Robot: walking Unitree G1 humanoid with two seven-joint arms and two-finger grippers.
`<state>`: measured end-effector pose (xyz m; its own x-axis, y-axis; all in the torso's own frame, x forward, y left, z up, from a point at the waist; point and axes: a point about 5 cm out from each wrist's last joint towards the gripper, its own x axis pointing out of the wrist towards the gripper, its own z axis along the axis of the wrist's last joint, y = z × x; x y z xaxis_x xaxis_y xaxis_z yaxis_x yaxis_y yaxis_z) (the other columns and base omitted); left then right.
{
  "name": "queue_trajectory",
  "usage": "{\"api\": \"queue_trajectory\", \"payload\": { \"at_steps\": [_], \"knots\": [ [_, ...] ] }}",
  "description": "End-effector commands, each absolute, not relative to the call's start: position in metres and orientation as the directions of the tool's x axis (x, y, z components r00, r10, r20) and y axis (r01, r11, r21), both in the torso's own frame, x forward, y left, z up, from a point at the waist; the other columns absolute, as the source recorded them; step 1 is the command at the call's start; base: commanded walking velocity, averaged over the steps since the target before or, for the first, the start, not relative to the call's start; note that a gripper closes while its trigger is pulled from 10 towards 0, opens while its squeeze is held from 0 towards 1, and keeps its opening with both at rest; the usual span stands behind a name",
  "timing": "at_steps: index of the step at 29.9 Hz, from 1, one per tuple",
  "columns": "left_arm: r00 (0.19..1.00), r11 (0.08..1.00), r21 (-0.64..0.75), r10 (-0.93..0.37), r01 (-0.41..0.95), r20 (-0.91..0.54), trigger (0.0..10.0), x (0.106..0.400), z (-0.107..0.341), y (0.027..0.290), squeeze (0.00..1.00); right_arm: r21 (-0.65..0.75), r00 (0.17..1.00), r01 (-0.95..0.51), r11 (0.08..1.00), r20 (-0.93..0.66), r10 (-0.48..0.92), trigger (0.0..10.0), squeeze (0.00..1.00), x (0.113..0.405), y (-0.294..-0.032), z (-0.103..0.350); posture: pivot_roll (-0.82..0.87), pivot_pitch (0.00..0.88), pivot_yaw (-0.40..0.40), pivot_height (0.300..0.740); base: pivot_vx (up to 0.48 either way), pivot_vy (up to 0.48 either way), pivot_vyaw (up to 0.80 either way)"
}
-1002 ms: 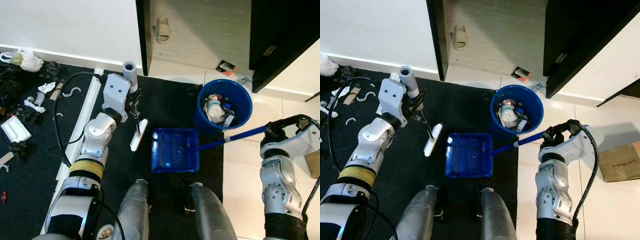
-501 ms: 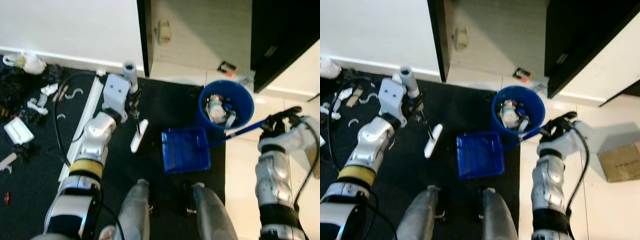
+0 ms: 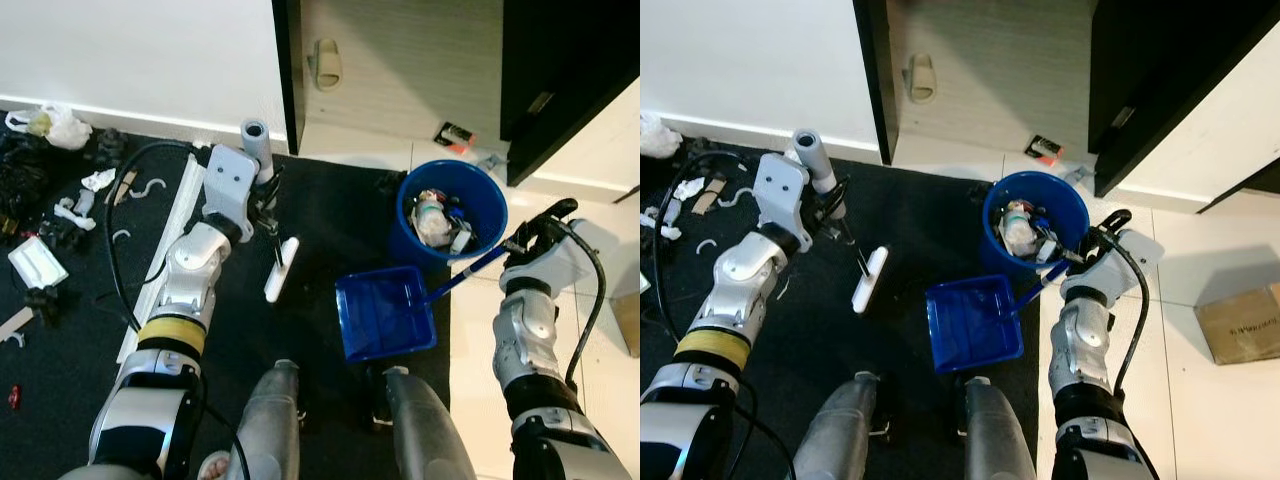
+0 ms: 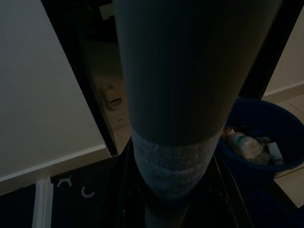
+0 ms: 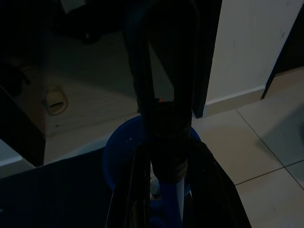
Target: Sweep floor
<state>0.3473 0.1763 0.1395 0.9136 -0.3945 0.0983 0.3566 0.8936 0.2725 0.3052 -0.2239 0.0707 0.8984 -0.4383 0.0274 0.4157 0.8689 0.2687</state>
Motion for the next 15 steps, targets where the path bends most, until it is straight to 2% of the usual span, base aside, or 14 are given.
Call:
{"api": "queue_trajectory", "payload": {
  "at_steps": [1, 6, 7, 8, 15],
  "knots": [
    [0.918, 0.894, 0.282, -0.387, 0.349, 0.09, 10.0, 0.347, 0.139, 0.183, 0.0, 0.269, 0.876, 0.467, 0.842, -0.012, -0.482, 10.0, 0.0, 0.298, -0.23, 0.06, 0.09, 0.243, -0.002, 0.74, 0.0, 0.0, 0.0],
    [0.919, 0.894, 0.282, -0.385, 0.348, 0.087, 10.0, 0.347, 0.139, 0.184, 0.0, 0.286, 0.859, 0.499, 0.818, -0.044, -0.509, 10.0, 0.0, 0.297, -0.233, 0.056, 0.09, 0.243, -0.002, 0.74, 0.0, 0.0, 0.0],
    [0.919, 0.893, 0.285, -0.385, 0.349, 0.08, 10.0, 0.348, 0.139, 0.184, 0.0, 0.298, 0.842, 0.533, 0.792, -0.093, -0.532, 10.0, 0.79, 0.295, -0.236, 0.05, 0.09, 0.241, -0.001, 0.74, 0.0, 0.0, 0.0],
    [0.919, 0.891, 0.287, -0.386, 0.351, 0.075, 10.0, 0.348, 0.138, 0.184, 0.0, 0.309, 0.83, 0.554, 0.773, -0.13, -0.543, 10.0, 1.0, 0.293, -0.237, 0.045, 0.09, 0.236, 0.002, 0.74, 0.0, 0.0, 0.0],
    [0.918, 0.891, 0.286, -0.388, 0.352, 0.079, 10.0, 0.348, 0.139, 0.184, 0.0, 0.369, 0.838, 0.539, 0.757, -0.139, -0.528, 10.0, 1.0, 0.295, -0.234, 0.045, 0.08, 0.219, 0.003, 0.74, 0.0, 0.0, 0.0]
  ]
}}
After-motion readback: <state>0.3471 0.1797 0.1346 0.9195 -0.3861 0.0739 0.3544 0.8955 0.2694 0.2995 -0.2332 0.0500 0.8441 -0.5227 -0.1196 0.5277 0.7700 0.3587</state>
